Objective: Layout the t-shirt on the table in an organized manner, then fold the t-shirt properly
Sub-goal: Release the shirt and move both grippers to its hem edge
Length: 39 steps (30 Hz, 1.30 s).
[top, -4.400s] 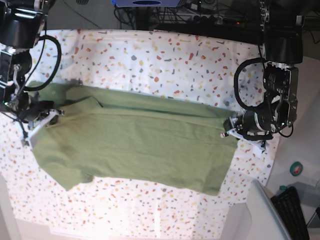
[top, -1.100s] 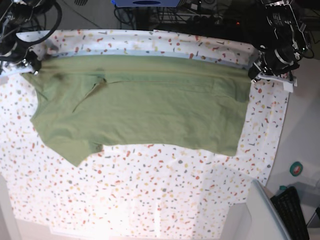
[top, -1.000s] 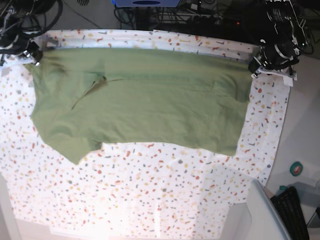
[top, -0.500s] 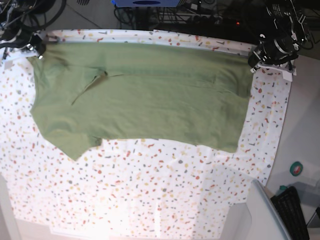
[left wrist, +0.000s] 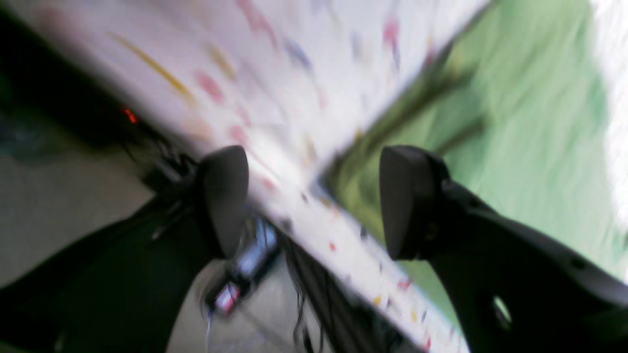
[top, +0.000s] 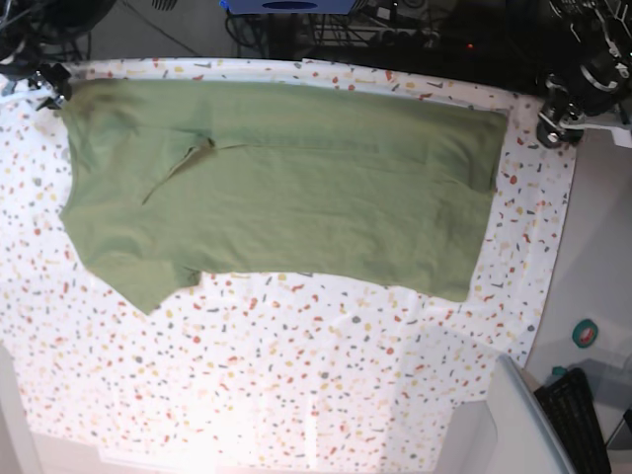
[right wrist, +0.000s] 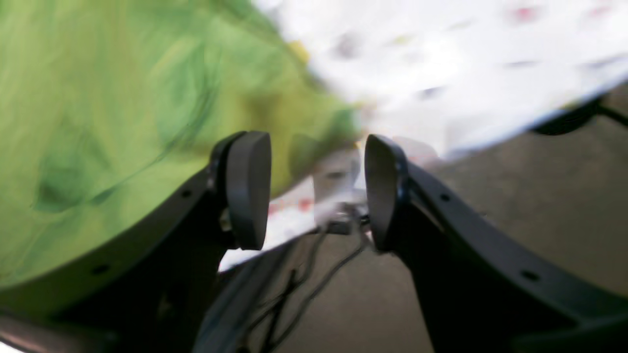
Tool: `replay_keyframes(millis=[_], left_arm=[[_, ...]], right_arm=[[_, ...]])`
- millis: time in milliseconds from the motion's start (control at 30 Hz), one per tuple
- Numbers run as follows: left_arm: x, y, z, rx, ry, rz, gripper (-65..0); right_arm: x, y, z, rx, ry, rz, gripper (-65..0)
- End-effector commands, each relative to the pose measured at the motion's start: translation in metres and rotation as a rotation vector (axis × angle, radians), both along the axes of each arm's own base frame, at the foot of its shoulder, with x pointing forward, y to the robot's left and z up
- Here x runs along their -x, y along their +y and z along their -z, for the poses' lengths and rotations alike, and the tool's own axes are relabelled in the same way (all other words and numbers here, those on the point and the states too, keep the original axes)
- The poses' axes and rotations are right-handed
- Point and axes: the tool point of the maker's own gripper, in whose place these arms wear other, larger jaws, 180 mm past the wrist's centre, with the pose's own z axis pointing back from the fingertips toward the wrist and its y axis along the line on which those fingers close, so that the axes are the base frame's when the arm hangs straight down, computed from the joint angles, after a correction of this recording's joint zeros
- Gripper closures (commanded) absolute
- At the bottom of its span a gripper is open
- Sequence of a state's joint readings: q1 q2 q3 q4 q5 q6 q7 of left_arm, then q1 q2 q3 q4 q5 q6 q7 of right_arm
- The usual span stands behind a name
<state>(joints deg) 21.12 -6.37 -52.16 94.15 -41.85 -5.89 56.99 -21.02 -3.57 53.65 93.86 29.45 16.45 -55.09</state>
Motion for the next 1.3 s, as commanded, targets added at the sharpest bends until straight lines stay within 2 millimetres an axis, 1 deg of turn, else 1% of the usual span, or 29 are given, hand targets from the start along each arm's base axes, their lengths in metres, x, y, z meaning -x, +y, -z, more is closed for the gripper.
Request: replay_keyframes(millis=[0,67,100,167,200,233,300,367,433,467,567,633,700,833,900,967,1000,1067,1200,1267], left_arm=[[-0.008,0.013,-0.021,-0.056,-0.047,0.004,-40.3],[-0.02,0.024,-0.043,-0.119,-0.082,0.026,-40.3],[-0.028,0.024,-0.05,-0.143,-0.09,0.061,-40.3],[-0.046,0.018,-0.056,-0.167,-0.091,0.145,-40.3],[-0.058,0.013,-0.056,-0.169,-0.092,0.191,-40.3],[-0.067,0.007,-0.052,-0.16,-0.084,0.225,-40.3],[-0.088,-0.007,-0.044,-0.134,-0.078,0.292,-40.3],[-0.107,-0.018,-0.039,-0.116,-0.077,0.342,-40.3],[-0.119,-0.027,-0.038,-0.107,-0.084,0.372,-40.3],[-0.124,-0.028,-0.041,-0.11,-0.093,0.379,-40.3],[-0.131,-0.03,-0.046,-0.115,-0.112,0.382,-40.3],[-0.131,-0.029,-0.046,-0.117,-0.112,0.383,-40.3],[-0.131,-0.029,-0.046,-0.116,-0.111,0.382,-40.3],[-0.129,-0.026,-0.044,-0.119,-0.1,0.382,-40.3],[-0.128,-0.023,-0.044,-0.124,-0.094,0.382,-40.3],[-0.128,-0.023,-0.044,-0.126,-0.093,0.383,-40.3],[-0.128,-0.022,-0.045,-0.127,-0.094,0.382,-40.3],[-0.127,-0.02,-0.044,-0.128,-0.089,0.378,-40.3],[-0.119,-0.011,-0.029,-0.104,-0.045,0.353,-40.3],[-0.116,-0.009,-0.024,-0.093,-0.031,0.344,-40.3]], right_arm=[[-0.013,-0.013,-0.014,0.046,-0.048,-0.007,-27.9],[-0.033,-0.028,-0.027,0.086,-0.083,-0.033,-27.9],[-0.044,-0.035,-0.033,0.105,-0.102,-0.044,-27.9],[-0.074,-0.037,-0.046,0.136,-0.145,-0.116,-28.1],[-0.091,-0.036,-0.052,0.156,-0.159,-0.174,-28.1],[-0.109,-0.031,-0.056,0.165,-0.17,-0.236,-28.1],[-0.15,-0.023,-0.062,0.172,-0.193,-0.344,-28.1],[-0.188,-0.02,-0.063,0.161,-0.219,-0.39,-28.1],[-0.219,-0.016,-0.061,0.149,-0.245,-0.414,-28.1],[-0.232,-0.015,-0.059,0.144,-0.25,-0.422,-28.1],[-0.264,-0.013,-0.055,0.145,-0.257,-0.453,-28.1],[-0.277,-0.014,-0.045,0.144,-0.246,-0.463,-28.1],[-0.292,-0.009,-0.032,0.138,-0.241,-0.468,-29.0],[-0.304,-0.002,-0.003,0.146,-0.196,-0.482,-37.5],[-0.305,0.001,0.008,0.168,-0.184,-0.5,-37.8],[-0.308,0.003,0.013,0.204,-0.191,-0.524,-38.0],[-0.307,0.006,0.016,0.22,-0.191,-0.548,-38.0],[-0.309,0.02,0.02,0.227,-0.195,-0.59,-38.0],[-0.307,0.036,0.026,0.233,-0.176,-0.65,-38.1],[-0.305,0.047,0.031,0.231,-0.168,-0.684,-37.7]])
